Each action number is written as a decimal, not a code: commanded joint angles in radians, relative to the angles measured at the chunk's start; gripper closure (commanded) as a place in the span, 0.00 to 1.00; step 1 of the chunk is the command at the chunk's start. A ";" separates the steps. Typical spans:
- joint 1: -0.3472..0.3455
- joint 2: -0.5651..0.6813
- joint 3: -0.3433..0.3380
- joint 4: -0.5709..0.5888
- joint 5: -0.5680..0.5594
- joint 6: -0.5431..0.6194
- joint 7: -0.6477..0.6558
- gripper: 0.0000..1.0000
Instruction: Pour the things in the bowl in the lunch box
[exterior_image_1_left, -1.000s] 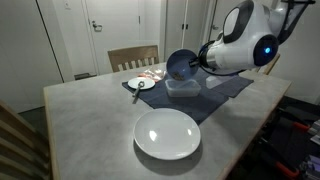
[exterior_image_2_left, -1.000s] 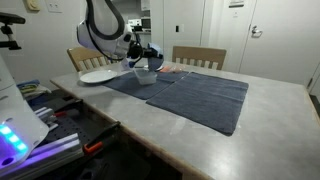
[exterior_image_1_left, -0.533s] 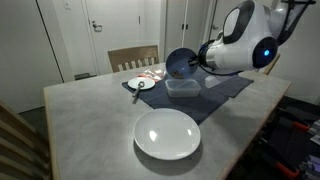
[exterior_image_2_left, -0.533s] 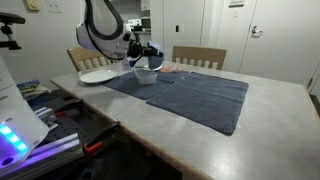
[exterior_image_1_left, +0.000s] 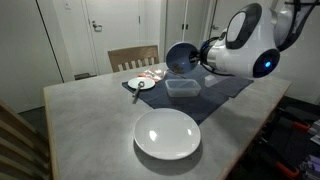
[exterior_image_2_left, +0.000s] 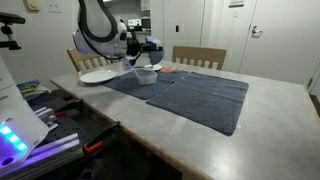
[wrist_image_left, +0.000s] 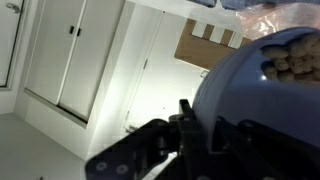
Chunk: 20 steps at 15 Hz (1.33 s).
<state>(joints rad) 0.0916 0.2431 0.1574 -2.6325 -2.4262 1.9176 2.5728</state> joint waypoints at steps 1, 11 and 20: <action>0.006 -0.029 0.009 -0.059 -0.033 -0.057 -0.001 0.98; 0.013 -0.058 0.013 -0.187 -0.057 -0.197 0.028 0.98; 0.046 -0.006 0.042 -0.144 -0.049 -0.298 0.033 0.98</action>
<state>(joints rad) 0.1296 0.2234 0.1879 -2.7770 -2.4660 1.6708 2.5904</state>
